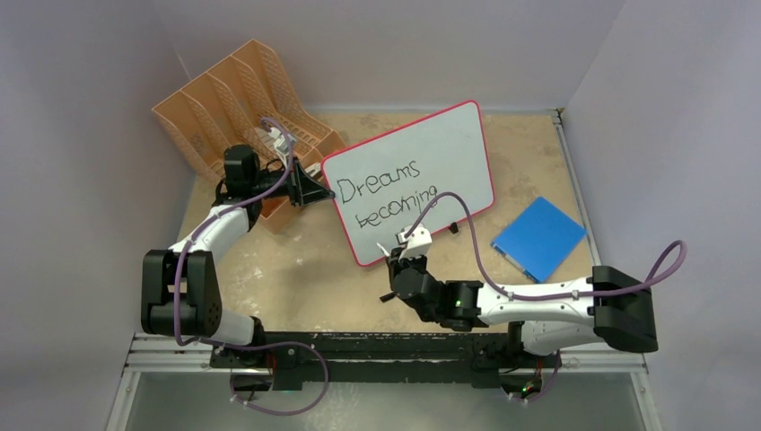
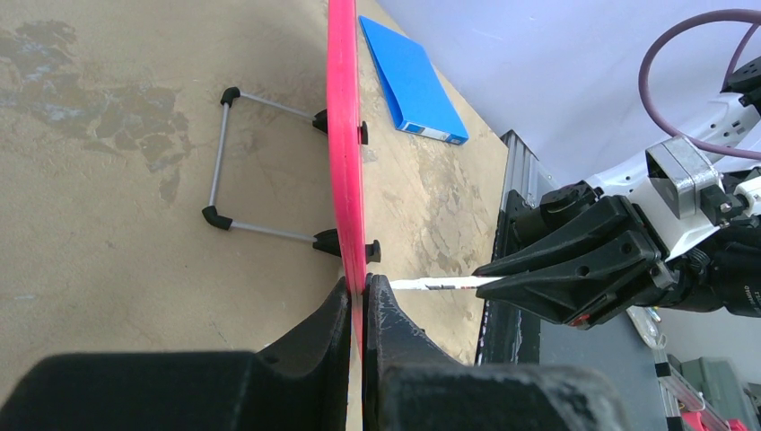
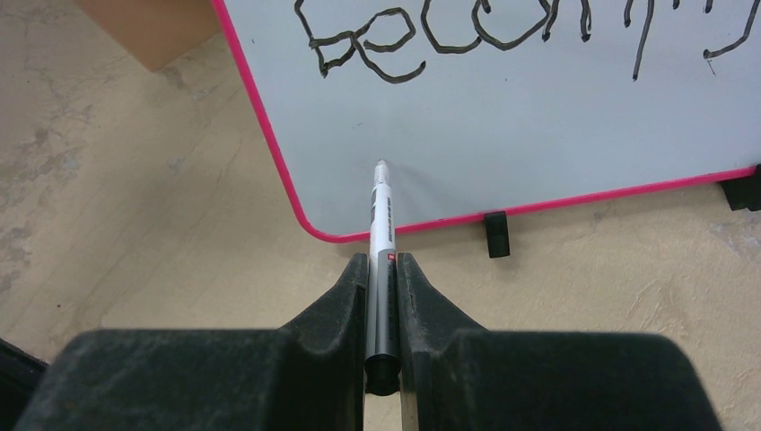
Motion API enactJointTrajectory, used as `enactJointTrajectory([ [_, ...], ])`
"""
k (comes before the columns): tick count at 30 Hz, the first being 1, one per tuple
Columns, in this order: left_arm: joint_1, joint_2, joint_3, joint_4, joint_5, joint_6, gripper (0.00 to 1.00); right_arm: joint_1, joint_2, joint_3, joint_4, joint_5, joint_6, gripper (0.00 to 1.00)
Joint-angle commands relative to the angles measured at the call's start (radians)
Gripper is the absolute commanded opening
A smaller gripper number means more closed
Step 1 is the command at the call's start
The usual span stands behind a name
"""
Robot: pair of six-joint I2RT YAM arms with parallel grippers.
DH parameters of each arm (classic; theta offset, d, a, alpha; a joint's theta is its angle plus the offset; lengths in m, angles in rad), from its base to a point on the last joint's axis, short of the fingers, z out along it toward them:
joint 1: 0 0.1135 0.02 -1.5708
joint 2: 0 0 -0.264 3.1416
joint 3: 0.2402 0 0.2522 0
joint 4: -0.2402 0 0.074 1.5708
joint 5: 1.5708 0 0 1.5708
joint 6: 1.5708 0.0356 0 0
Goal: Write a sentence on the whiteboard
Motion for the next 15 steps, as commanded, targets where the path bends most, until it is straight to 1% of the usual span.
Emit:
enactJointTrajectory([
  [1, 0.009, -0.017, 0.026, 0.035, -0.036, 0.019, 0.00, 0.007, 0.015, 0.051, 0.050, 0.059, -0.011, 0.00],
  [15, 0.009, -0.017, 0.026, 0.035, -0.033, 0.018, 0.00, 0.006, 0.041, 0.058, 0.065, 0.088, -0.019, 0.00],
])
